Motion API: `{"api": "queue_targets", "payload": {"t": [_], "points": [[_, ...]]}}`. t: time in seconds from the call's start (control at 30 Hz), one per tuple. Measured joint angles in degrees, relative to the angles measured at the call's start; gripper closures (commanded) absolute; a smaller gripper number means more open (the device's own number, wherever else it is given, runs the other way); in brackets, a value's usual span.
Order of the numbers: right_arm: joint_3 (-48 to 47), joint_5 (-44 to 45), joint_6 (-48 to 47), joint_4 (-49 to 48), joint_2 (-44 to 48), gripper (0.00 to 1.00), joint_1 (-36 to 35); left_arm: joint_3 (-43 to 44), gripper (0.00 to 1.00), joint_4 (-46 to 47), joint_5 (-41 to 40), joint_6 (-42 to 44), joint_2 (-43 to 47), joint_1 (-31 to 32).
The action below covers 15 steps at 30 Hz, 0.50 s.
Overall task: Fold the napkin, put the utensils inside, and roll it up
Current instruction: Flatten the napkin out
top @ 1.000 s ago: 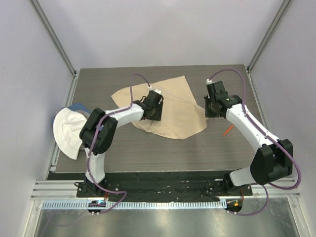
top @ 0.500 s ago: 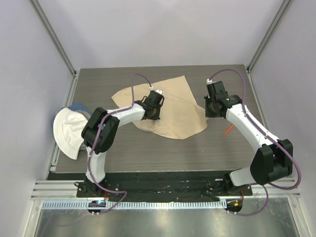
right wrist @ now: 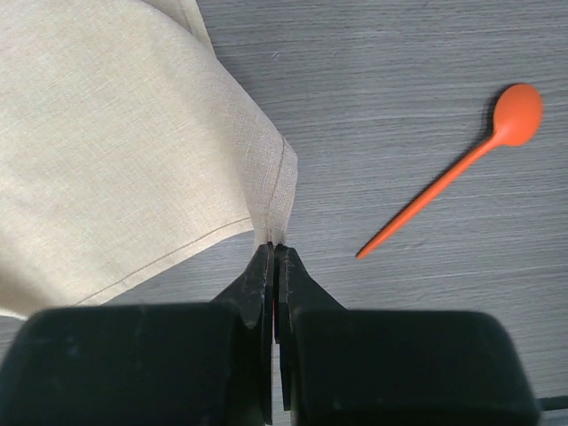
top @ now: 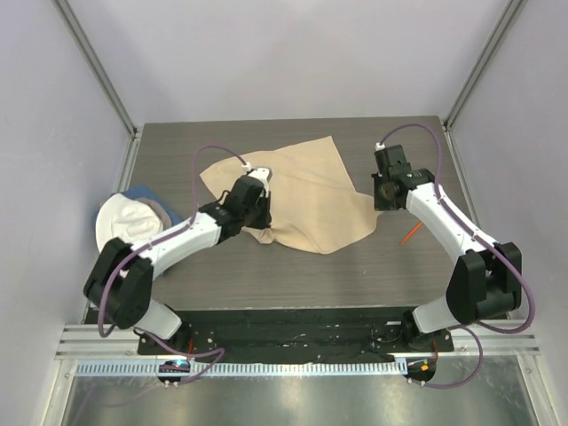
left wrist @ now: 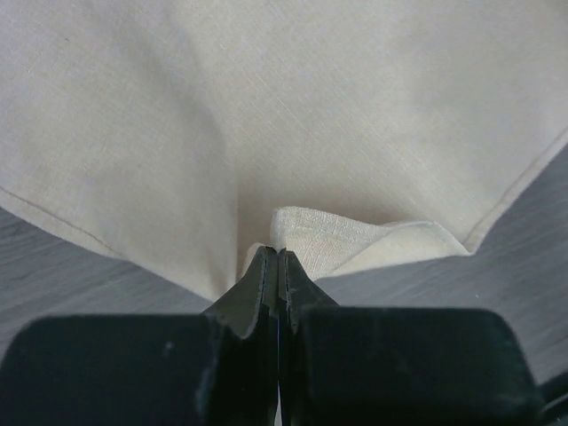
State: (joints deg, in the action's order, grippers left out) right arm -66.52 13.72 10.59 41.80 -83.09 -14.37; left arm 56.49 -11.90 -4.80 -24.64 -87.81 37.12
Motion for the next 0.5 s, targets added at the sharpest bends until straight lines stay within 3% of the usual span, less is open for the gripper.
{"api": "queue_targets", "payload": {"t": [0.27, 0.5], "points": [[-0.1, 1.3, -0.4, -0.9, -2.2, 0.99, 1.1, -10.1, 0.98, -1.8, 7.2, -2.4, 12.5, 0.3], [-0.4, 2.5, -0.4, -1.5, -2.6, 0.99, 1.9, -10.4, 0.92, -9.2, 10.1, -2.4, 22.7, 1.3]]}}
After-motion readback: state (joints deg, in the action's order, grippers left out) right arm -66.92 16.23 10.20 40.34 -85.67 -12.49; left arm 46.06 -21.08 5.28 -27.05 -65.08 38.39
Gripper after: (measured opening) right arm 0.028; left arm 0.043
